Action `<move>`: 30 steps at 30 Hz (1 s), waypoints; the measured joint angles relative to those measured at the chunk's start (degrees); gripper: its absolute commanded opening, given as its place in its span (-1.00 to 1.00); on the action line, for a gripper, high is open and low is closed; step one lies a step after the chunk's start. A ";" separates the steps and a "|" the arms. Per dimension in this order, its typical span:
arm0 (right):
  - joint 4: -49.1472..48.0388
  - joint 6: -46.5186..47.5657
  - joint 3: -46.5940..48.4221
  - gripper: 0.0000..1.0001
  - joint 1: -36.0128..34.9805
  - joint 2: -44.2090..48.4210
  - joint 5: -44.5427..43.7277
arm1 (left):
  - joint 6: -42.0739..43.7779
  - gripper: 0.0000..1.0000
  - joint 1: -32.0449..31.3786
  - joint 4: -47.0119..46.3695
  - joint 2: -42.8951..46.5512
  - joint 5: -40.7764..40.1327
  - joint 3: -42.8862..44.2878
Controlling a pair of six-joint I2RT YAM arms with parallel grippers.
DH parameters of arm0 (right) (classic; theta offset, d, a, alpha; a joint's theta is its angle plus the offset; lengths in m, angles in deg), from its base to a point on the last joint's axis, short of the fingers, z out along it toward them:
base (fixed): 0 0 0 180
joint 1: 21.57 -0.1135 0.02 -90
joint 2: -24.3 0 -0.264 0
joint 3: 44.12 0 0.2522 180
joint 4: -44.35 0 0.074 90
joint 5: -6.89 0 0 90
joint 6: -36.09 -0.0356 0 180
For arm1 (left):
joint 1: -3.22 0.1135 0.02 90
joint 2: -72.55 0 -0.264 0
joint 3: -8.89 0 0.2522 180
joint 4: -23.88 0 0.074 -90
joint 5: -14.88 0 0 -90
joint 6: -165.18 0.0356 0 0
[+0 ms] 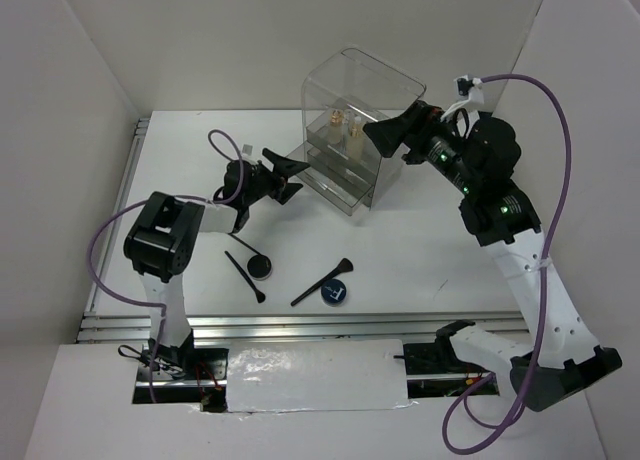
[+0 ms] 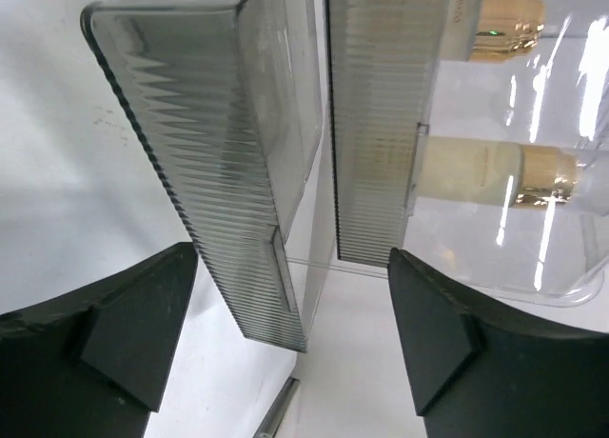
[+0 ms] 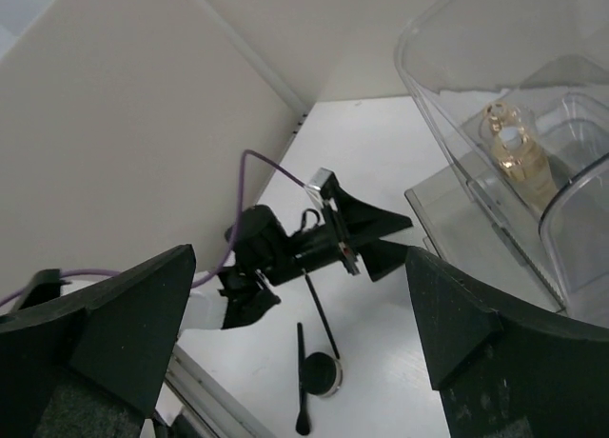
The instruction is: Organize the makeup
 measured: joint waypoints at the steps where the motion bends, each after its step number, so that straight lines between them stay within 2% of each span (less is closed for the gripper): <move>1: 0.66 0.00 0.00 1.00 -0.13 -0.55 -0.31 | 0.28 0.99 0.11 0.72 0.83 -0.24 -0.15; 7: 9.42 1.42 1.99 0.99 -3.02 -4.83 -4.55 | 5.25 0.99 1.49 11.43 9.62 -1.18 -0.44; 10: 14.99 2.54 3.80 0.99 -7.72 -7.74 -8.96 | 12.46 0.99 1.84 29.35 15.06 -4.70 5.25; 14: 23.15 3.23 4.57 0.99 -16.79 -11.04 -17.20 | 22.75 0.99 1.97 54.69 20.02 -13.03 18.91; 18: 30.12 3.61 3.30 0.97 -25.38 -12.72 -22.43 | 30.77 0.99 1.97 74.40 24.50 -22.23 28.39; 24: 35.67 1.18 -6.86 0.95 -33.18 -11.63 -25.51 | 36.28 0.99 2.01 96.65 31.28 -32.92 28.57; 30: 37.57 -2.64 -16.28 0.96 -39.23 -12.07 -26.34 | 38.75 0.99 2.05 108.65 35.67 -36.72 25.68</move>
